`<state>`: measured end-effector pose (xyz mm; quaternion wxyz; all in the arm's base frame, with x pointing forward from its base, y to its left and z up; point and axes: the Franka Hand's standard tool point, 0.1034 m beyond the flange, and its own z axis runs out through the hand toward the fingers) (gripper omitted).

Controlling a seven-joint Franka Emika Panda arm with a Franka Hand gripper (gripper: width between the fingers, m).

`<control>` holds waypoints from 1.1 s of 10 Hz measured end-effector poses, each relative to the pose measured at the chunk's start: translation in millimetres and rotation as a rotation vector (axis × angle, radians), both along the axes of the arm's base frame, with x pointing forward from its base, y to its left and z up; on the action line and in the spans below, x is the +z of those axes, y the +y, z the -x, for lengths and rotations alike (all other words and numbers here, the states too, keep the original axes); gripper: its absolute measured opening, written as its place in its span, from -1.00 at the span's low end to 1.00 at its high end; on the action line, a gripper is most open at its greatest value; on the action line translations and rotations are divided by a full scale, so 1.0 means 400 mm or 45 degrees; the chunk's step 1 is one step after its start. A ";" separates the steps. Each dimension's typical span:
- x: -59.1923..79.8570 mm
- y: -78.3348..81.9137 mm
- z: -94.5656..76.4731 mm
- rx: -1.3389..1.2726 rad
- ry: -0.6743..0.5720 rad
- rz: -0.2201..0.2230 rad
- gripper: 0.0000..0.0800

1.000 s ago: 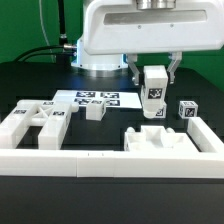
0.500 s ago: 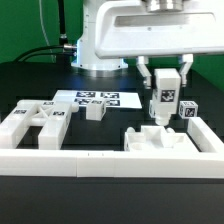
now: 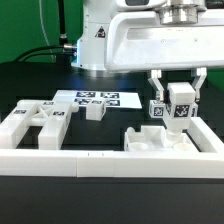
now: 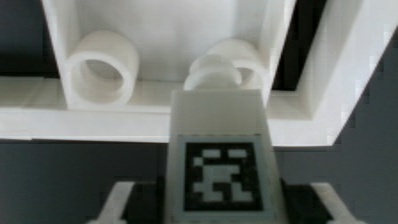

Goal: Assemble chair

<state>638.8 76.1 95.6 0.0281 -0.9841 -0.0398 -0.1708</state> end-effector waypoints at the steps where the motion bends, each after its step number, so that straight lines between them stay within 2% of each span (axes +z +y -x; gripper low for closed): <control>1: 0.000 0.001 0.000 0.001 -0.001 0.000 -0.29; 4: 0.009 0.038 -0.013 0.027 -0.022 -0.002 -0.29; 11: -0.023 0.036 -0.017 0.041 -0.040 0.007 -0.29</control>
Offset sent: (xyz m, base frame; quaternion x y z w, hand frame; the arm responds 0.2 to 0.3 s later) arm 0.0127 0.0109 0.0044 -0.0203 0.0022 -0.0194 0.9996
